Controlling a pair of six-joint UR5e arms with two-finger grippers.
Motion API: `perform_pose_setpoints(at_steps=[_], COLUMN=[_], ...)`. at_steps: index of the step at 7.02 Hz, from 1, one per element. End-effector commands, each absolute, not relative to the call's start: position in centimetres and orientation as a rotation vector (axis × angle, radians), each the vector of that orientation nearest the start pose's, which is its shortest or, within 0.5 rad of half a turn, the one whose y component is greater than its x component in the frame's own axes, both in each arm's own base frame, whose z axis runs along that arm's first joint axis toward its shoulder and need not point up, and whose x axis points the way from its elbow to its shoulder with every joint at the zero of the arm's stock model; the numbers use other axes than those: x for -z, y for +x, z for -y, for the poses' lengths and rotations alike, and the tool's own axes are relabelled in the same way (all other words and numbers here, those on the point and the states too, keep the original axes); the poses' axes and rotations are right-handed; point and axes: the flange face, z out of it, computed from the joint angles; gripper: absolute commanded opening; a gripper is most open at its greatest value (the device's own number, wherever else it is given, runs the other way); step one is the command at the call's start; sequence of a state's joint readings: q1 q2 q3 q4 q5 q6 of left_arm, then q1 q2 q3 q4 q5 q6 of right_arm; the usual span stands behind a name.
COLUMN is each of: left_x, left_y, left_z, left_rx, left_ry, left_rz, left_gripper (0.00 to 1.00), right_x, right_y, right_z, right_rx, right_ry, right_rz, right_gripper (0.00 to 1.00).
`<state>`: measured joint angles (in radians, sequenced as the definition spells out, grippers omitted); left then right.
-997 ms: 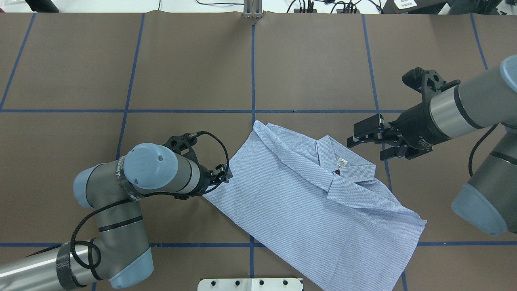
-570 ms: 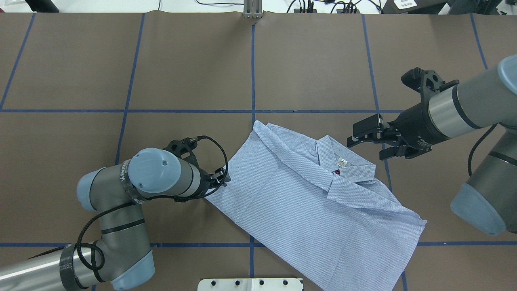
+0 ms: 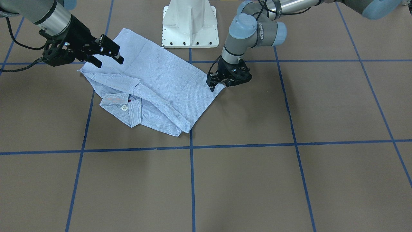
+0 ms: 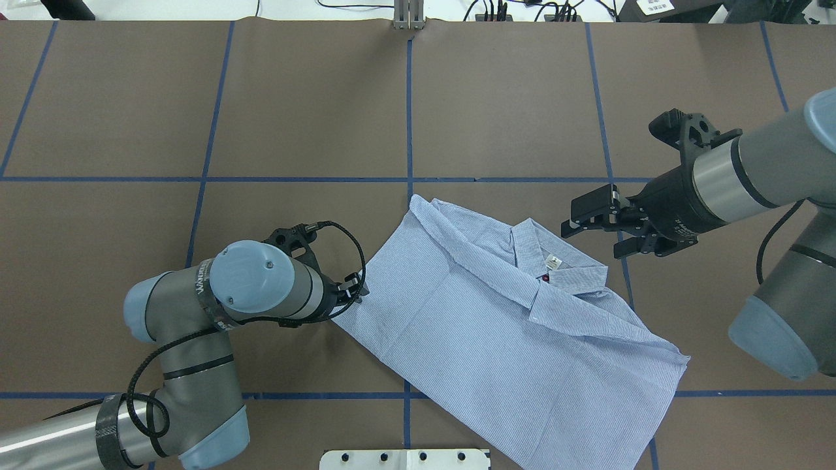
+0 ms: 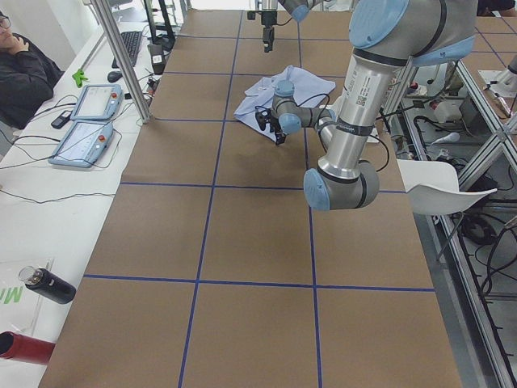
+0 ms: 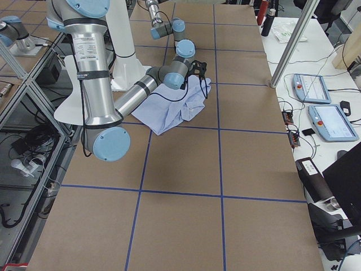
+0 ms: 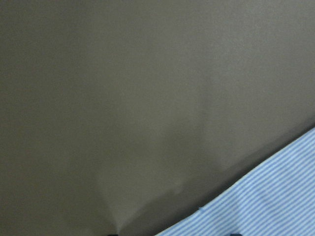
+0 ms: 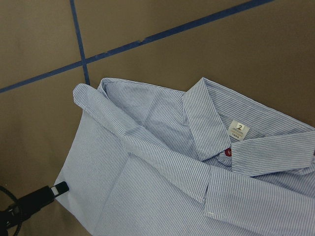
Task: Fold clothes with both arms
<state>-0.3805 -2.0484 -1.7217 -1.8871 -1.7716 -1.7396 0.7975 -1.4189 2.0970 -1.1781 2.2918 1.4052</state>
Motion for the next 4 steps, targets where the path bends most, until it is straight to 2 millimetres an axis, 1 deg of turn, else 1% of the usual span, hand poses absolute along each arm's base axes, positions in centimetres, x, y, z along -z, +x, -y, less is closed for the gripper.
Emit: perform_pose_setpoints(at_steps=[1, 2, 3, 4], left_x=[-28.51, -28.45, -28.28, -28.28], left_y=[56.12, 56.23, 56.69, 56.69], left_z=[34.55, 34.59, 33.92, 33.92], left_rx=[0.412, 0.412, 0.402, 0.402], left_ry=[-0.088, -0.088, -0.095, -0.095], left_rz=[-0.951, -0.951, -0.951, -0.951], left_gripper=[0.80, 0.80, 0.78, 0.70], right_x=[-28.50, -28.52, -28.64, -28.64], right_y=[-28.91, -28.92, -28.98, -28.98], right_z=[39.30, 39.31, 39.37, 39.37], right_rx=[-0.168, -0.169, -0.170, -0.170], right_ry=[-0.102, -0.102, -0.104, -0.104], right_rz=[1.200, 1.199, 1.196, 1.196], right_gripper=[1.00, 1.00, 1.00, 1.00])
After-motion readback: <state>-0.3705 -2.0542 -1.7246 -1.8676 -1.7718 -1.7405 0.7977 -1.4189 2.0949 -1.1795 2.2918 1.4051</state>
